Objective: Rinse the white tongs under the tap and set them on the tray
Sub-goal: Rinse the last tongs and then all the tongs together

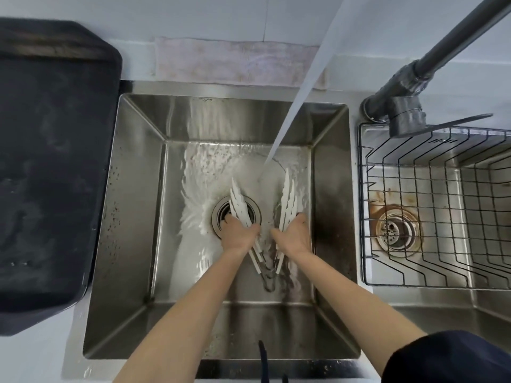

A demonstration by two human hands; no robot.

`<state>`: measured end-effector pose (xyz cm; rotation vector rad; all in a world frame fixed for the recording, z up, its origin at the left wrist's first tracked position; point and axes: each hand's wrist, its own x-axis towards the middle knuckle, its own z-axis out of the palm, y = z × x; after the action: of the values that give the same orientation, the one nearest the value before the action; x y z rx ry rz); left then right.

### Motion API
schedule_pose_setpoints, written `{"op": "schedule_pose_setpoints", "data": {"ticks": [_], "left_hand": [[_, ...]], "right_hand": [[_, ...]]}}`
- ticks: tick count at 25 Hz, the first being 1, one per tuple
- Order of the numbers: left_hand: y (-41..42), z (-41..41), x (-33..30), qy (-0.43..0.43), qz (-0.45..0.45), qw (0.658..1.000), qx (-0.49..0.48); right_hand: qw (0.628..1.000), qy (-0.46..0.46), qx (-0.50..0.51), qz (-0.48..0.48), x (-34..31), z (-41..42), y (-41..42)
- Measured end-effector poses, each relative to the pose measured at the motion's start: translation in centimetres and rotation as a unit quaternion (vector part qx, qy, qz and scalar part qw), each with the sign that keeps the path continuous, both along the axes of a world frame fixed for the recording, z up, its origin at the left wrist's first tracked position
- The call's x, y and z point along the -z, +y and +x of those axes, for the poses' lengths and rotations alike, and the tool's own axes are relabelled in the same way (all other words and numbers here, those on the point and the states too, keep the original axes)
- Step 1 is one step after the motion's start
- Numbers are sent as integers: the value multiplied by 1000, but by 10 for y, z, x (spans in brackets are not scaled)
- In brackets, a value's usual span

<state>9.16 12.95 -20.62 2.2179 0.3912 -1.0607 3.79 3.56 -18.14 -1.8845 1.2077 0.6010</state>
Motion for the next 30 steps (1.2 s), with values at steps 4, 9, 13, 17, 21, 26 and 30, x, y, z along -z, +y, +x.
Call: {"op": "schedule_pose_setpoints", "data": {"ticks": [4,9,13,17,21,26,30], "left_hand": [[4,12,-15,-4,-117,987,-109],[8,24,-56,23,-304,920,-247],[14,37,-86,31,-415,872,-256],[17,41,-105,7,-452,860,-237],[20,29,-108,33,-462,855,-233],[21,25,-112,89,-470,832,-281],[21,25,-118,111,-484,817,-293]], "right_hand": [[993,-81,63,65,-25,9,-1],[971,-180,111,112,-56,30,-6],[958,-225,79,158,-76,36,-14],[918,-287,84,260,-104,39,-25],[893,-365,97,244,-129,57,-31],[889,-409,15,205,-135,60,-24],[906,-403,-10,129,-134,61,-18]]}}
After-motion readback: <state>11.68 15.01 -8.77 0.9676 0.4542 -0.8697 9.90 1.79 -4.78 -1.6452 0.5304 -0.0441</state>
